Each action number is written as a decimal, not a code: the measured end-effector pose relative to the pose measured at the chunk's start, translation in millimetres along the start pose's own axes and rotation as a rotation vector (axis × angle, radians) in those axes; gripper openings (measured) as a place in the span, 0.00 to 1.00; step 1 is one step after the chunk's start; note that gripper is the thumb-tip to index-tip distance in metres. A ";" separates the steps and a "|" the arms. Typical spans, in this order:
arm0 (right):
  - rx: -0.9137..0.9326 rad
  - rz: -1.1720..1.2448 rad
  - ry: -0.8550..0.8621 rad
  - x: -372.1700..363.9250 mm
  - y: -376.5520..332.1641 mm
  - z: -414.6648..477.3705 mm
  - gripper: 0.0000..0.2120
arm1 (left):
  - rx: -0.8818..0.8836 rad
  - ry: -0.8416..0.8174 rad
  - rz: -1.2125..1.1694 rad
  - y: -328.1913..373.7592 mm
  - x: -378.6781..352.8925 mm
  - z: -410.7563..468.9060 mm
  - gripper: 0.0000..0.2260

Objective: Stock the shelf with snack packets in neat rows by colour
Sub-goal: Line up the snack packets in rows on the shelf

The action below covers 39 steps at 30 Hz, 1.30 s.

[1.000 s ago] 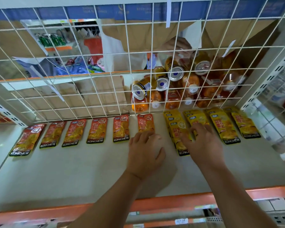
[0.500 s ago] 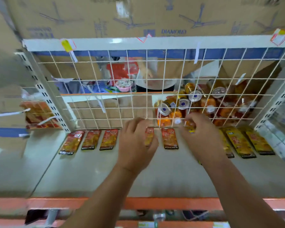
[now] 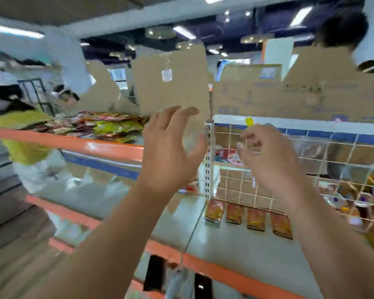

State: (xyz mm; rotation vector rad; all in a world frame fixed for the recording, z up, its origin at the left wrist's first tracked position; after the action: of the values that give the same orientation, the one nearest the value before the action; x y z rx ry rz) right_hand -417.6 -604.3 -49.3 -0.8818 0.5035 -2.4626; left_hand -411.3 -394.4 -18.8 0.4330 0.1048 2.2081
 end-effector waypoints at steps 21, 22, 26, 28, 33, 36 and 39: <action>0.302 -0.108 -0.324 -227.1 -95.1 166.4 0.05 | 0.181 -0.508 0.423 -257.4 23.1 83.3 0.15; 0.327 -0.137 -0.359 -240.9 -95.0 172.5 0.05 | 0.175 -0.546 0.438 -263.2 15.3 86.6 0.15; 0.415 -0.246 -0.549 -295.9 -94.6 183.1 0.08 | 0.066 -0.725 0.574 -280.1 -19.2 93.5 0.18; 0.454 -0.325 -0.626 -317.3 -92.3 182.1 0.12 | -0.002 -0.790 0.616 -285.0 -33.8 93.1 0.19; 0.593 -0.428 -0.608 -328.8 -99.3 184.6 0.08 | -0.120 -0.861 0.602 -292.9 -58.1 92.7 0.12; 0.616 -0.412 -0.594 -320.2 -105.2 183.8 0.02 | -0.184 -0.868 0.530 -290.0 -61.5 101.1 0.11; 0.567 -0.407 -0.549 -300.0 -120.0 189.7 0.04 | -0.157 -0.864 0.323 -294.8 -60.3 122.7 0.06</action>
State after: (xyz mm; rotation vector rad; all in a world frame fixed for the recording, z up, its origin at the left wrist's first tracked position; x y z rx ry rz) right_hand -124.0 -376.6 -1.1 -1.4184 -0.5865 -2.3322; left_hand -114.7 -265.7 13.8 1.3355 -0.6327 2.1156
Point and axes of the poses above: each hand's wrist, its own z-axis towards the middle knuckle, its own x-axis out of the back of the hand, y = z × x, the point moved 9 cm from there along z, towards the middle knuckle, and after that the axes turned 3 degrees about y, right-handed, at the moved point
